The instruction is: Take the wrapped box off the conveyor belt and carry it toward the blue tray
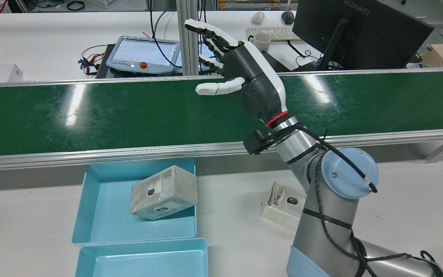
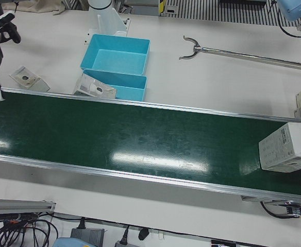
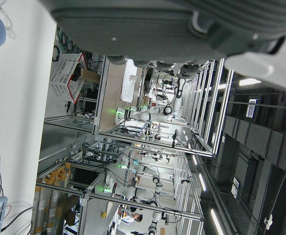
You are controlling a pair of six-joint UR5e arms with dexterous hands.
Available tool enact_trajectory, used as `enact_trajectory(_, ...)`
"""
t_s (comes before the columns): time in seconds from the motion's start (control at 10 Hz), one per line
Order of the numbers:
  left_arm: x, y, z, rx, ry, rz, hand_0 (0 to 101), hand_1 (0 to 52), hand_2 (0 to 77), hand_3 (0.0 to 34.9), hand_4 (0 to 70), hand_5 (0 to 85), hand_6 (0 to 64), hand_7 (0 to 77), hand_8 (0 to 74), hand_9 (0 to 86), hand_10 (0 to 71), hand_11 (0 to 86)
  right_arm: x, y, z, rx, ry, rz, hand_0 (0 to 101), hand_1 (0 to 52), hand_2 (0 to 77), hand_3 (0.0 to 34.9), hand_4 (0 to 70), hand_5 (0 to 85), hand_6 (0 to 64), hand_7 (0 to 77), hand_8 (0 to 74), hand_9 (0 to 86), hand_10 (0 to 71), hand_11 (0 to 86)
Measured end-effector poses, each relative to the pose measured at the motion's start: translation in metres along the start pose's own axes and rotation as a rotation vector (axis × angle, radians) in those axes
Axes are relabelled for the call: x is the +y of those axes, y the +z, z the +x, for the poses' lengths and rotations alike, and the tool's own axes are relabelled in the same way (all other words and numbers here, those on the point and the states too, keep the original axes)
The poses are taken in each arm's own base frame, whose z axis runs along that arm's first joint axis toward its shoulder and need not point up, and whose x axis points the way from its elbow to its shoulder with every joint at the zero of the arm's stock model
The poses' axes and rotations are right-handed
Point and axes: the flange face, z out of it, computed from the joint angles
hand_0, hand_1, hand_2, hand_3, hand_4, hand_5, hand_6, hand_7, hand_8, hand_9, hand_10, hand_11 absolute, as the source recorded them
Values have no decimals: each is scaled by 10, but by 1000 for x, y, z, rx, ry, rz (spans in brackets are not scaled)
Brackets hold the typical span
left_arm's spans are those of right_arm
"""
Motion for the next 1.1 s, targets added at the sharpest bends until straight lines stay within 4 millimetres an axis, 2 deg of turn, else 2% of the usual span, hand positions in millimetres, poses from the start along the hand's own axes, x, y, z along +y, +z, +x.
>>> enact_trajectory(0.2,0,0,0,0,0,0,0,0,5,0,0,5,0,5,5,0,0,0,-54,-19,-48,17,-24,53,399,60,142,301,235,191,0,142,5,11,44,65)
enact_trajectory(0.3,0,0,0,0,0,0,0,0,5,0,0,11,0,5,0,5,5,0,-71,-31,-69,16,-26,74,397,60,131,304,213,175,0,136,11,16,60,71)
enact_trajectory(0.4,0,0,0,0,0,0,0,0,5,0,0,5,0,5,5,0,5,0,-76,-39,-81,20,-23,81,397,60,131,298,213,175,0,136,0,16,60,76)
enact_trajectory(0.5,0,0,0,0,0,0,0,0,5,0,0,5,0,5,0,5,0,0,-77,-43,-88,47,-32,92,447,104,158,296,224,180,0,136,0,16,11,22)
enact_trajectory(0.6,0,0,0,0,0,0,0,0,5,0,0,5,0,5,0,5,0,0,-69,-33,-92,84,-54,112,447,22,109,296,224,180,0,136,0,16,11,22)
enact_trajectory(0.7,0,0,0,0,0,0,0,0,11,0,0,5,0,5,5,0,0,0,-57,-17,-95,110,-73,137,383,22,109,302,202,82,0,142,0,16,0,16)
enact_trajectory(0.8,0,0,0,0,0,0,0,0,5,0,0,5,0,5,5,5,0,0,-49,-1,-98,119,-82,164,383,22,109,302,202,82,0,142,0,16,0,16)
enact_trajectory(0.9,0,0,0,0,0,0,0,0,5,0,0,5,0,5,5,5,0,0,-46,12,-103,102,-73,190,417,115,136,302,175,109,0,169,0,16,0,16)
enact_trajectory(1.0,0,0,0,0,0,0,0,0,11,0,0,5,0,5,5,5,0,0,-46,21,-108,73,-41,210,417,115,136,302,175,109,0,169,0,16,0,16)
enact_trajectory(1.1,0,0,0,0,0,0,0,0,11,0,0,5,0,5,5,5,0,0,-46,24,-110,58,-4,223,442,93,153,302,202,245,0,196,0,16,16,16)
